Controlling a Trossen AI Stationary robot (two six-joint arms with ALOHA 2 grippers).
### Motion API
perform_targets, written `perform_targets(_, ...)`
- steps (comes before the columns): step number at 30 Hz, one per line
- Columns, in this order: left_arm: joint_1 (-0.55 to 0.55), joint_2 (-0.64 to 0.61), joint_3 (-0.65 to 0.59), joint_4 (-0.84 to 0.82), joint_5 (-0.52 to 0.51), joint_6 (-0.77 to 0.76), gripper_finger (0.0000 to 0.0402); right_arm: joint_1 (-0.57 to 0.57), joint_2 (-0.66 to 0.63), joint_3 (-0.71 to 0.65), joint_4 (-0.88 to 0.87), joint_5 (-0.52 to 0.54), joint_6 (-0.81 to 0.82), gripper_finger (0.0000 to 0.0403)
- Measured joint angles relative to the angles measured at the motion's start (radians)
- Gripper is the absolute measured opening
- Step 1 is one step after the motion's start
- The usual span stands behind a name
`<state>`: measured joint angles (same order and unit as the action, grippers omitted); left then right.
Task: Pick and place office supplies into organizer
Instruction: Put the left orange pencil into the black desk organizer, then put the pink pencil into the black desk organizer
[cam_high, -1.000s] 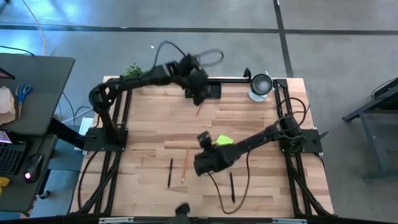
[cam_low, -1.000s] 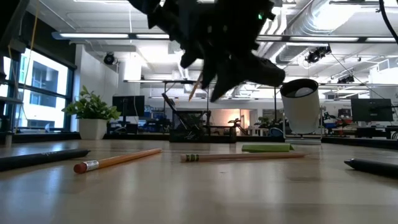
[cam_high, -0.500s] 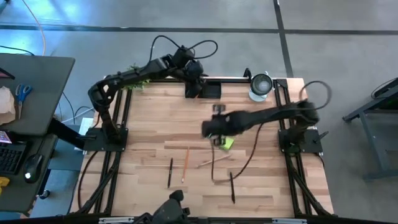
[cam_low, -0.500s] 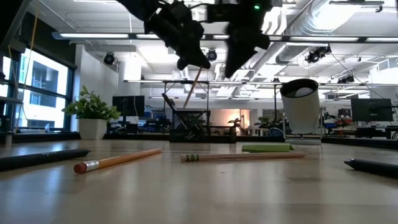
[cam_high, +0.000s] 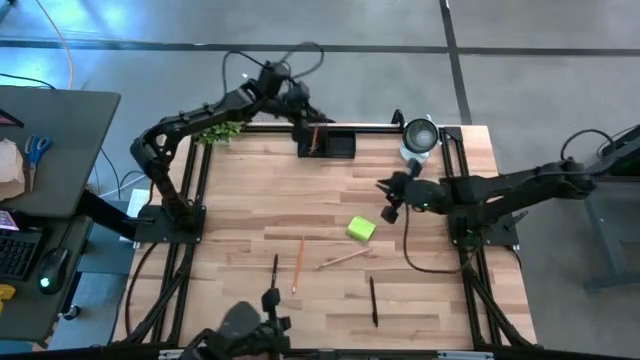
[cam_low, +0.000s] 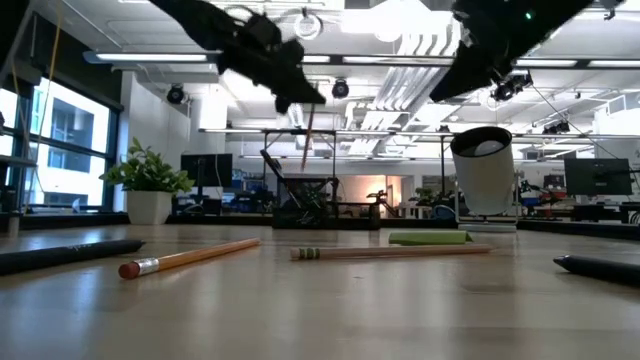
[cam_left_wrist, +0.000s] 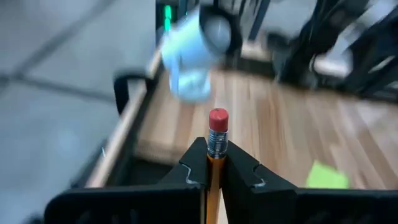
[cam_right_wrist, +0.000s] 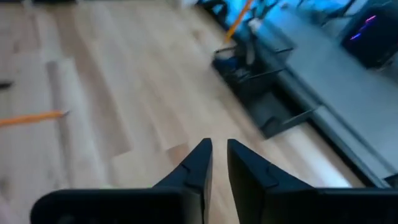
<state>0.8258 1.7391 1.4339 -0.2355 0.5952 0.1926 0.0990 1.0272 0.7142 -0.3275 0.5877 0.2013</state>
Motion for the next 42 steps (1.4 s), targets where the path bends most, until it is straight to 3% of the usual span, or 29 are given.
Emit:
perform_targets(6, 0.02, -0.061, -0.001, 0.063, -0.035, 0.007, 0.0003, -0.023, -0.12, -0.142, 0.12, 0.024, -0.05, 0.0029)
perform_targets(14, 0.044, -0.062, -0.043, 0.114, -0.299, 0.021, 0.0009, -0.04, -0.111, -0.234, 0.24, -0.004, -0.104, 0.0027)
perform_targets(18, 0.035, -0.063, -0.116, 0.298, -0.273, -0.064, 0.0008, -0.04, -0.111, -0.266, 0.325, -0.053, -0.143, 0.003)
perform_targets(24, 0.027, -0.062, -0.203, 0.347, -0.376, -0.094, 0.0015, -0.04, -0.111, -0.269, 0.34, -0.093, -0.165, 0.003)
perform_targets(28, 0.022, -0.062, -0.241, 0.367, -0.379, -0.101, 0.0026, -0.04, -0.111, -0.269, 0.369, -0.106, -0.183, 0.003)
perform_targets(34, 0.023, -0.062, -0.27, 0.381, -0.395, -0.141, 0.0054, -0.04, -0.111, -0.269, 0.413, -0.154, -0.18, 0.0028)
perform_targets(42, 0.015, -0.062, -0.277, 0.374, -0.397, -0.182, 0.014, -0.04, -0.107, -0.272, 0.415, -0.177, -0.129, 0.003)
